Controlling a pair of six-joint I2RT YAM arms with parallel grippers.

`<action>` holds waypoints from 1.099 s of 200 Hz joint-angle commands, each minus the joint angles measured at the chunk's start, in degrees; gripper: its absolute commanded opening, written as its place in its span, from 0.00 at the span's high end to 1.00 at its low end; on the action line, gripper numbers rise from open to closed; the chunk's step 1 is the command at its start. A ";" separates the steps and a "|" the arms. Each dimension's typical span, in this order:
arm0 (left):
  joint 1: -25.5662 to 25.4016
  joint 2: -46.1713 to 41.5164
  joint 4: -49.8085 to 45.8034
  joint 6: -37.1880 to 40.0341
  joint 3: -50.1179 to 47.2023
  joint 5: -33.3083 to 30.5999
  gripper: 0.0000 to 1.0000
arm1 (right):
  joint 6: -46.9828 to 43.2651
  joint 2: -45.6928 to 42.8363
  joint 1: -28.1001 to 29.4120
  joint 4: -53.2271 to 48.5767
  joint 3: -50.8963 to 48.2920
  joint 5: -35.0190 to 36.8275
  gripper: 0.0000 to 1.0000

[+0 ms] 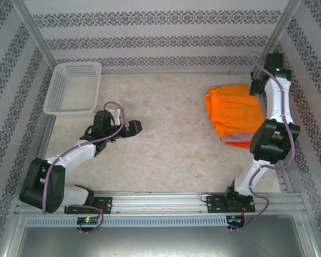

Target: Fold and stack the shorts

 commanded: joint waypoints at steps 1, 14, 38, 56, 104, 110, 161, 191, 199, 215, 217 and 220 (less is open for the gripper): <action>0.71 -4.67 1.70 1.84 -2.17 -5.28 0.00 | 11.15 -7.83 -0.48 6.27 -4.31 -17.84 0.13; 0.78 -7.27 0.90 2.81 -2.77 -7.53 0.00 | 14.81 -12.46 0.31 12.91 -10.94 -27.31 0.11; 1.15 -11.23 -0.03 4.24 -3.71 -10.40 0.00 | 20.17 -18.17 3.31 20.89 -21.03 -34.89 0.08; 1.34 -12.70 0.13 4.62 -4.18 -11.08 0.00 | 25.88 -20.35 3.94 28.98 -29.97 -41.35 0.07; 1.46 -15.09 0.98 5.33 -6.02 -12.42 0.00 | 32.15 -17.38 -1.16 39.96 -48.78 -41.14 0.09; 1.49 -15.80 1.38 5.45 -6.59 -13.24 0.00 | 32.93 -16.34 -2.19 40.88 -50.38 -42.08 0.09; 1.64 -21.76 0.50 9.08 -9.57 -23.05 0.00 | 35.56 -20.88 -5.30 45.61 -56.54 -48.18 0.11; 1.73 -25.82 1.48 13.58 -11.52 -34.24 0.00 | 30.06 -34.89 -0.60 46.17 -56.76 -43.01 0.06; 1.82 -26.68 2.40 15.07 -12.18 -37.85 0.00 | 26.61 -38.60 1.78 46.67 -57.21 -40.27 0.05; 2.10 -27.43 5.86 18.66 -14.01 -45.02 0.00 | 20.32 -44.68 6.35 48.80 -59.66 -34.53 0.02; 2.16 -27.42 6.47 19.25 -14.35 -45.82 0.00 | 19.75 -45.29 6.78 49.31 -60.12 -34.03 0.02; 2.19 -27.36 7.75 19.90 -14.89 -46.95 0.00 | 18.90 -46.10 7.32 50.04 -60.74 -33.46 0.02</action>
